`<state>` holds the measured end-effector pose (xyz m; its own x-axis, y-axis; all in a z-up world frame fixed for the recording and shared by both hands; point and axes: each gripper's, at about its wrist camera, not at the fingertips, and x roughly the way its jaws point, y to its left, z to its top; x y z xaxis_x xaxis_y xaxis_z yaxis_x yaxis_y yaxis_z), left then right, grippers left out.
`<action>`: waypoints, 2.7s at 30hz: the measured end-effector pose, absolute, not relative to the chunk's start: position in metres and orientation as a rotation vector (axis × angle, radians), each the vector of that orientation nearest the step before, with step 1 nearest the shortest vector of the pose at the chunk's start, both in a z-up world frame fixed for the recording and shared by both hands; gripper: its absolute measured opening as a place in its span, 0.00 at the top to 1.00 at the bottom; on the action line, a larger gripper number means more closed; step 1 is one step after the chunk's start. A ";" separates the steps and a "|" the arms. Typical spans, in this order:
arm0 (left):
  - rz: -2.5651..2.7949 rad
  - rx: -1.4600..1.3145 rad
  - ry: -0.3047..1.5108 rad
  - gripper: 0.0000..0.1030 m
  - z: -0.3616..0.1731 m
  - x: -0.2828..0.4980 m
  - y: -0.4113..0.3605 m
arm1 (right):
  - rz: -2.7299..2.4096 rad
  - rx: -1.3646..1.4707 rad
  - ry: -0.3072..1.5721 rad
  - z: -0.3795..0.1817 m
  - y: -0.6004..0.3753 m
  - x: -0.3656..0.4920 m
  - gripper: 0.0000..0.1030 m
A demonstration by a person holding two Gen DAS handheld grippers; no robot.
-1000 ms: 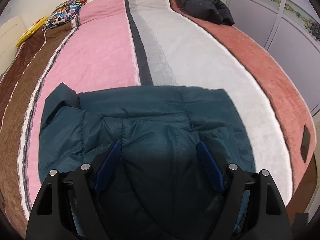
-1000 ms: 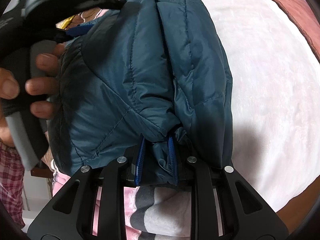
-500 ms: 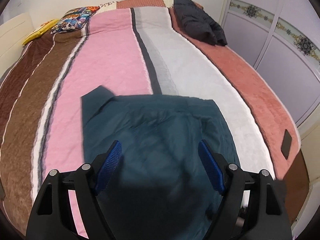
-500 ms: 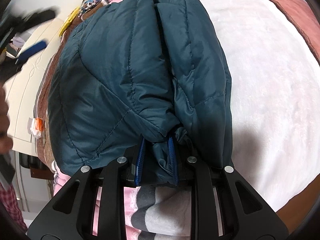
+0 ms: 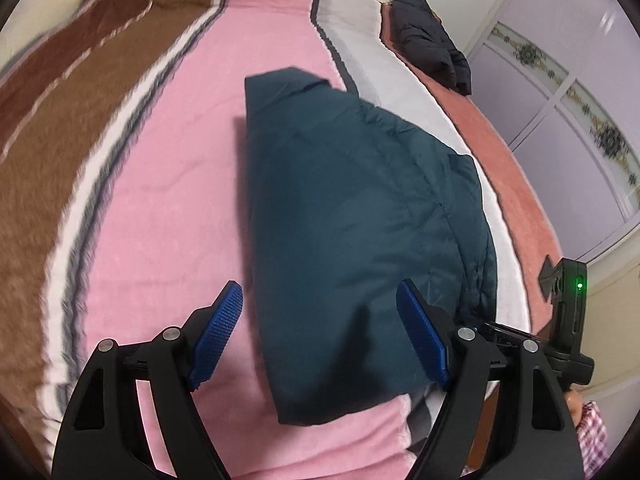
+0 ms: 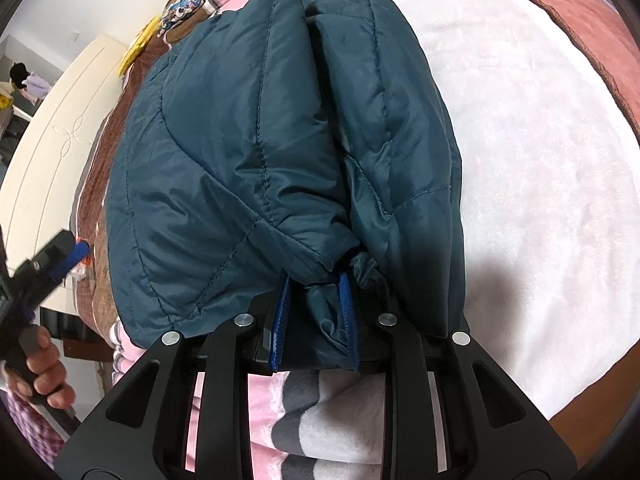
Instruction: Fold large clothes
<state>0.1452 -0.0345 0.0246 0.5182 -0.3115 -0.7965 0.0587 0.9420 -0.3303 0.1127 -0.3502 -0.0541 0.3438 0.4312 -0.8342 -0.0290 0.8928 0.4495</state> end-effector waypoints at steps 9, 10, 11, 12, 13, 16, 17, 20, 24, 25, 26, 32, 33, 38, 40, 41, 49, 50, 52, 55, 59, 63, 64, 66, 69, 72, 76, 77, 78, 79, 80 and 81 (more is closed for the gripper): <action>-0.263 -0.400 1.037 0.25 -0.006 0.165 -0.023 | 0.311 0.401 1.196 -0.049 -0.351 0.115 0.75; -0.259 -0.404 1.046 0.25 -0.010 0.166 -0.023 | 0.315 0.412 1.195 -0.048 -0.353 0.115 0.74; -0.260 -0.408 1.053 0.25 -0.014 0.167 -0.022 | 0.320 0.425 1.194 -0.045 -0.354 0.114 0.72; -0.259 -0.412 1.052 0.23 -0.017 0.167 -0.022 | 0.323 0.433 1.193 -0.044 -0.356 0.113 0.70; -0.257 -0.414 1.048 0.22 -0.018 0.167 -0.021 | 0.326 0.438 1.191 -0.041 -0.358 0.114 0.69; -0.261 -0.422 1.044 0.20 -0.021 0.167 -0.018 | 0.333 0.452 1.150 -0.023 -0.370 0.108 0.68; -0.262 -0.423 1.043 0.20 -0.022 0.167 -0.017 | 0.334 0.458 1.131 -0.016 -0.374 0.106 0.67; -0.269 -0.433 1.043 0.18 -0.026 0.168 -0.014 | 0.304 0.474 1.060 0.006 -0.392 0.109 0.58; -0.279 -0.467 1.043 0.17 -0.033 0.167 -0.011 | 0.242 0.478 1.041 0.010 -0.407 0.129 0.54; -0.282 -0.471 1.042 0.16 -0.034 0.167 -0.011 | 0.235 0.490 1.050 0.006 -0.410 0.136 0.54; -0.283 -0.470 1.043 0.15 -0.035 0.167 -0.011 | 0.221 0.513 1.073 -0.002 -0.414 0.148 0.53; -0.303 -0.464 1.059 0.12 -0.038 0.172 -0.008 | 0.196 0.595 1.152 -0.038 -0.419 0.185 0.53; -0.309 -0.466 1.062 0.12 -0.038 0.173 -0.007 | 0.190 0.603 1.166 -0.045 -0.419 0.190 0.51; -0.328 -0.483 1.092 0.05 -0.047 0.179 -0.004 | 0.181 0.606 1.205 -0.064 -0.419 0.200 0.39; -0.341 -0.493 1.094 0.05 -0.050 0.179 -0.003 | 0.191 0.629 1.230 -0.075 -0.420 0.203 0.38; -0.347 -0.493 1.092 0.05 -0.051 0.178 -0.004 | 0.201 0.658 1.239 -0.080 -0.422 0.205 0.38; -0.454 -0.499 1.073 0.30 -0.048 0.180 -0.010 | 0.276 0.797 1.259 -0.094 -0.432 0.205 0.57; -0.456 -0.477 1.064 0.32 -0.046 0.178 -0.012 | 0.294 0.812 1.256 -0.093 -0.431 0.204 0.66; -0.452 -0.452 1.050 0.40 -0.042 0.177 -0.014 | 0.314 0.814 1.242 -0.089 -0.428 0.201 0.75; -0.445 -0.392 1.010 0.48 -0.034 0.172 -0.018 | 0.322 0.777 1.220 -0.081 -0.422 0.196 0.81; -0.437 -0.317 0.958 0.53 -0.021 0.169 -0.021 | 0.332 0.727 1.179 -0.066 -0.411 0.190 0.83; -0.413 -0.261 0.900 0.54 -0.006 0.169 -0.016 | 0.352 0.685 1.145 -0.056 -0.393 0.178 0.84; -0.402 -0.251 0.885 0.55 -0.002 0.171 -0.011 | 0.360 0.669 1.138 -0.053 -0.384 0.179 0.84; -0.380 -0.245 0.867 0.55 0.004 0.174 0.002 | 0.376 0.640 1.128 -0.049 -0.368 0.182 0.84; -0.333 -0.239 0.846 0.55 0.010 0.180 0.029 | 0.400 0.588 1.120 -0.043 -0.340 0.190 0.85; -0.278 -0.232 0.830 0.55 0.012 0.188 0.054 | 0.415 0.532 1.120 -0.040 -0.312 0.198 0.85; -0.231 -0.254 0.829 0.55 0.007 0.197 0.083 | 0.425 0.466 1.125 -0.041 -0.286 0.202 0.85; -0.225 -0.257 0.831 0.55 0.005 0.198 0.087 | 0.424 0.454 1.126 -0.042 -0.284 0.203 0.85; -0.222 -0.260 0.833 0.55 0.004 0.199 0.089 | 0.418 0.442 1.130 -0.043 -0.279 0.205 0.85; -0.219 -0.268 0.837 0.55 0.001 0.200 0.092 | 0.411 0.433 1.135 -0.044 -0.276 0.207 0.85; -0.219 -0.276 0.840 0.55 -0.001 0.201 0.095 | 0.406 0.427 1.139 -0.046 -0.273 0.208 0.85; -0.222 -0.287 0.844 0.55 -0.004 0.201 0.097 | 0.397 0.420 1.145 -0.048 -0.273 0.209 0.85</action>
<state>0.2007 0.0970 -0.0036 0.6451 -0.3050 -0.7005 0.0791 0.9386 -0.3358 0.2086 -0.2726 -0.0484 0.3614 0.5060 -0.7832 -0.0878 0.8547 0.5116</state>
